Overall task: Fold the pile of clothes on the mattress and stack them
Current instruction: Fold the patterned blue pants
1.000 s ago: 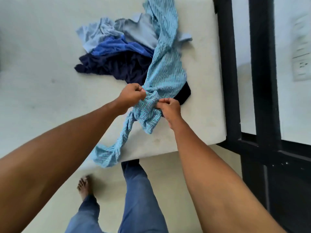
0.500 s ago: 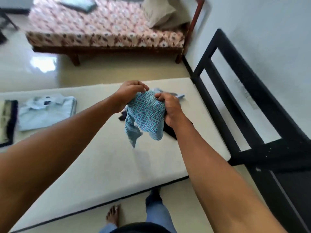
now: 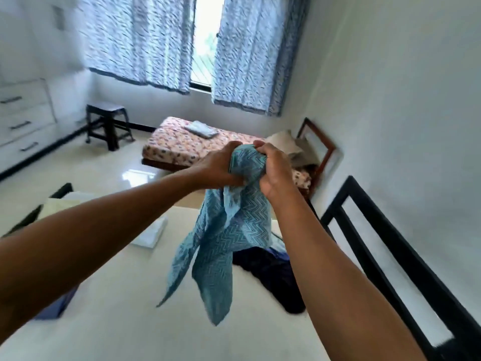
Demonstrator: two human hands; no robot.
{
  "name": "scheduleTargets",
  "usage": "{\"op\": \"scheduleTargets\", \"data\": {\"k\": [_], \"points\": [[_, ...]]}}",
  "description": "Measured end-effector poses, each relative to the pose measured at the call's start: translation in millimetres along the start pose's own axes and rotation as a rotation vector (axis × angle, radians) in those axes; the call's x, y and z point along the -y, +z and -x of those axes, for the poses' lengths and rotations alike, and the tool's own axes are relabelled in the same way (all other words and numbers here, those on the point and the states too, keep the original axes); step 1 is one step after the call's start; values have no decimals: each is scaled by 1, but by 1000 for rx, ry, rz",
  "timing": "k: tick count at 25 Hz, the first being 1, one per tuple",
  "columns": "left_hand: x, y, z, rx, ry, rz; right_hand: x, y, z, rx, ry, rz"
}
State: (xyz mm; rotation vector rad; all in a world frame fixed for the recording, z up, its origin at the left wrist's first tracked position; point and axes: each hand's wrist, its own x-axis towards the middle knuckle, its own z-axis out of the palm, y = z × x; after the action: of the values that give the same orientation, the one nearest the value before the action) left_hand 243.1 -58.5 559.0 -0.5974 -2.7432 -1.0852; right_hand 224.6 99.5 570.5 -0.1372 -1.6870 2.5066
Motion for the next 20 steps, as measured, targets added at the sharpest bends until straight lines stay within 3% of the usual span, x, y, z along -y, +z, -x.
{"op": "scheduleTargets", "data": {"k": [2, 6, 9, 13, 17, 20], "points": [[-14, -28, 7, -126, -33, -86, 14, 18, 12, 47, -36, -5], [-26, -79, 9, -173, -102, -25, 32, 34, 21, 206, -258, 168], [-29, -111, 11, -211, -170, 204, 17, 36, 24, 412, -269, 378], [0, -137, 24, -122, -273, 450, -27, 39, 20, 387, -292, 793], [78, -149, 35, -56, -338, 341, -32, 64, 13, 176, -181, 527], [136, -153, 44, -102, -332, 277, -30, 88, 6, 188, -12, 375]]}}
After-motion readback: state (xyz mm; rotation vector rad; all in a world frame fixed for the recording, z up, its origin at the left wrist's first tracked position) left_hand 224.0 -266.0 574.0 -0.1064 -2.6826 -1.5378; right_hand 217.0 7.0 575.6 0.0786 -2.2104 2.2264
